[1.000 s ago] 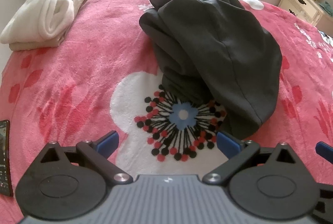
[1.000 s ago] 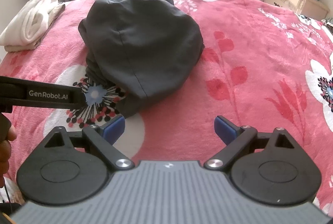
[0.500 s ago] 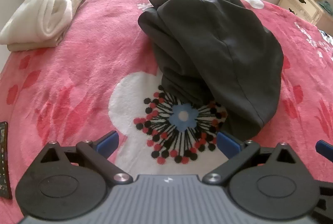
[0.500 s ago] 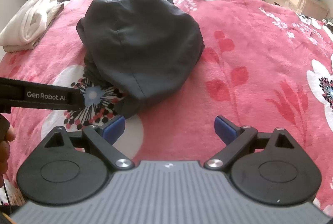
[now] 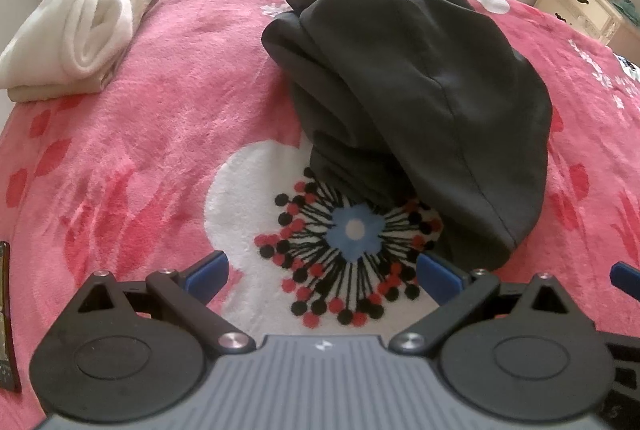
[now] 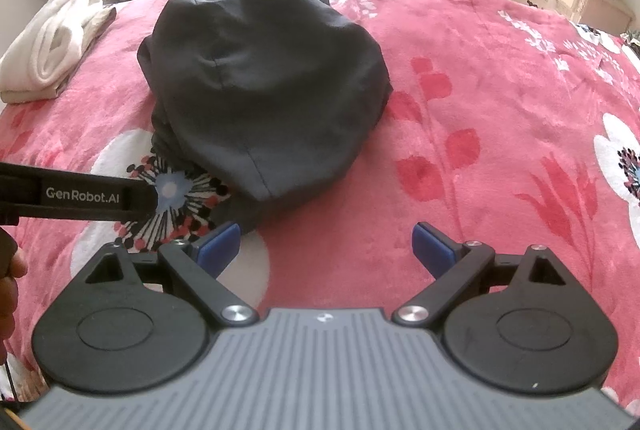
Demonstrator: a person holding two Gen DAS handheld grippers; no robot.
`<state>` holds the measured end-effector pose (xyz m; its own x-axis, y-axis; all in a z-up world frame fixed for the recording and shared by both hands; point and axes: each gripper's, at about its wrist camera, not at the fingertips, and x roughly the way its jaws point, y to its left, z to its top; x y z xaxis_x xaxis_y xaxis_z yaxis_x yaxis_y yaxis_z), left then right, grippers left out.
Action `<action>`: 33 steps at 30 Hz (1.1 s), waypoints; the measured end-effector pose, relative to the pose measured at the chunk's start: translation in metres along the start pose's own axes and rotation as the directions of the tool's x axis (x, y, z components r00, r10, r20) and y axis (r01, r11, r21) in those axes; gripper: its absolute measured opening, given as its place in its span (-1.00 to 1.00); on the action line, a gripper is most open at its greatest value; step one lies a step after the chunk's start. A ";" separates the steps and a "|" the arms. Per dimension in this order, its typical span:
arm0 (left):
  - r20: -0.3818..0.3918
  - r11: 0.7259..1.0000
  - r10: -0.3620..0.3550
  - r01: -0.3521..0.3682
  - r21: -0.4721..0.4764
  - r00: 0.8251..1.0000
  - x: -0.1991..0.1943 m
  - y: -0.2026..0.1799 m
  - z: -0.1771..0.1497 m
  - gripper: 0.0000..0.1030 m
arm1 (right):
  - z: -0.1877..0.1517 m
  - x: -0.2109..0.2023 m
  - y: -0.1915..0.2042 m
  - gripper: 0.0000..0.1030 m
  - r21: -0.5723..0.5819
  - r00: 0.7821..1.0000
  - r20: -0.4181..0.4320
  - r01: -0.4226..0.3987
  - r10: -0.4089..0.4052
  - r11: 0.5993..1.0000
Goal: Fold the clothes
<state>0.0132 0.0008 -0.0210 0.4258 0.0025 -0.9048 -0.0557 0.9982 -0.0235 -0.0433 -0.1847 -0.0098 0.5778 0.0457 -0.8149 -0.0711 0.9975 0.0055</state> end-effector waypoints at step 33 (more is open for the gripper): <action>0.015 0.999 0.017 -0.016 -0.039 1.000 0.006 0.011 0.010 0.95 | 0.004 0.002 -0.012 0.81 0.044 1.000 0.022 -0.007 0.006 0.999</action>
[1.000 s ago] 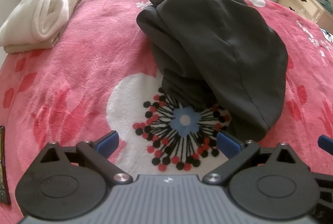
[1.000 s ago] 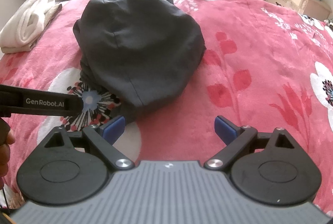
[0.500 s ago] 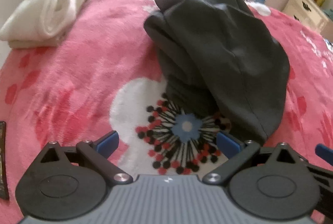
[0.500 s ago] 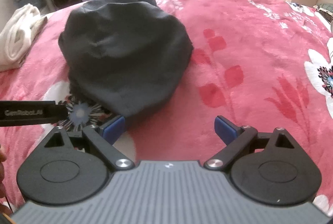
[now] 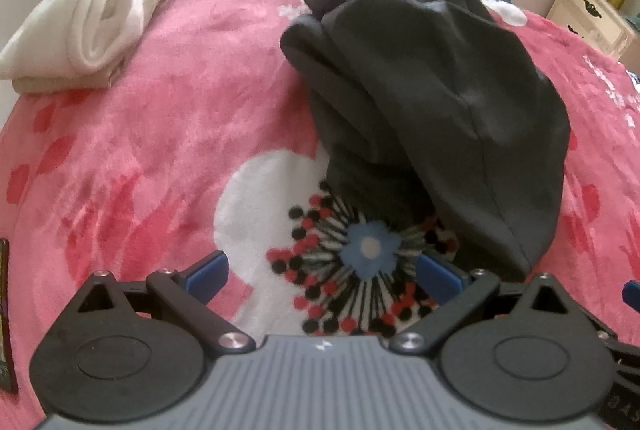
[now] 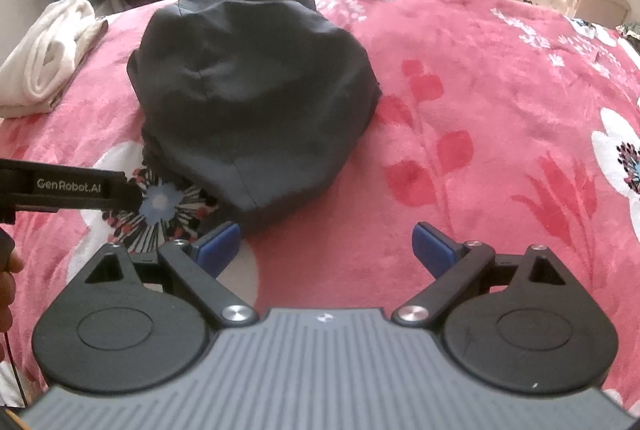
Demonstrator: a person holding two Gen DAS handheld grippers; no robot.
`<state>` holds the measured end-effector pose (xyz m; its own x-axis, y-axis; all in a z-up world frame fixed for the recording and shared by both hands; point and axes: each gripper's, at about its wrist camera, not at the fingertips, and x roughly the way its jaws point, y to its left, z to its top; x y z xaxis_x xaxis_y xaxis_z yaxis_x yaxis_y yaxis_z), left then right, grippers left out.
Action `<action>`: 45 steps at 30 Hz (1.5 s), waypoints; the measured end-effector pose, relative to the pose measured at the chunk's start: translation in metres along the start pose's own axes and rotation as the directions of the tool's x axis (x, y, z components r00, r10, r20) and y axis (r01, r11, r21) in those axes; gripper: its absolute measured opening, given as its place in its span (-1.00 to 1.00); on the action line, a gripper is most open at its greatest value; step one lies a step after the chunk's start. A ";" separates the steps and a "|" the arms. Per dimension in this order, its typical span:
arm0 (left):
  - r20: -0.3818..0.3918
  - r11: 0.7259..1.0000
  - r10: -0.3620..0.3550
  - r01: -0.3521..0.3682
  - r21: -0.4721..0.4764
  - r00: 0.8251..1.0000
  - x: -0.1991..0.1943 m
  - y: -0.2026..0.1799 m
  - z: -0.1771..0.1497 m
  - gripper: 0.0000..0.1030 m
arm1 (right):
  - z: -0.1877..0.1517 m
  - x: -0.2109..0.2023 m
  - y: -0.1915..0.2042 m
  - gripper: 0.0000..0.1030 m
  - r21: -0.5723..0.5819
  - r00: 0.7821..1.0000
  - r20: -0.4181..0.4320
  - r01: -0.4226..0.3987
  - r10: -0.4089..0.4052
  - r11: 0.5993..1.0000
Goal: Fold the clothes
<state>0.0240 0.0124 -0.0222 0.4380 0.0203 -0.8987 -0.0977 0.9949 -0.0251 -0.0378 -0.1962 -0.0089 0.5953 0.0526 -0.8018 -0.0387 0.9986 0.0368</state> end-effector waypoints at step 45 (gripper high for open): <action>0.274 0.990 -0.114 0.133 -0.051 0.955 0.071 0.056 0.104 -0.07 | 0.117 0.076 0.097 0.64 -0.547 0.939 0.168 -0.164 0.300 0.821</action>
<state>0.1426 0.0799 -0.0416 0.6746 -0.0670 -0.7351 -0.0840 0.9824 -0.1667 0.0979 -0.0946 0.0033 0.6823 0.3502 -0.6418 -0.5684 0.8062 -0.1643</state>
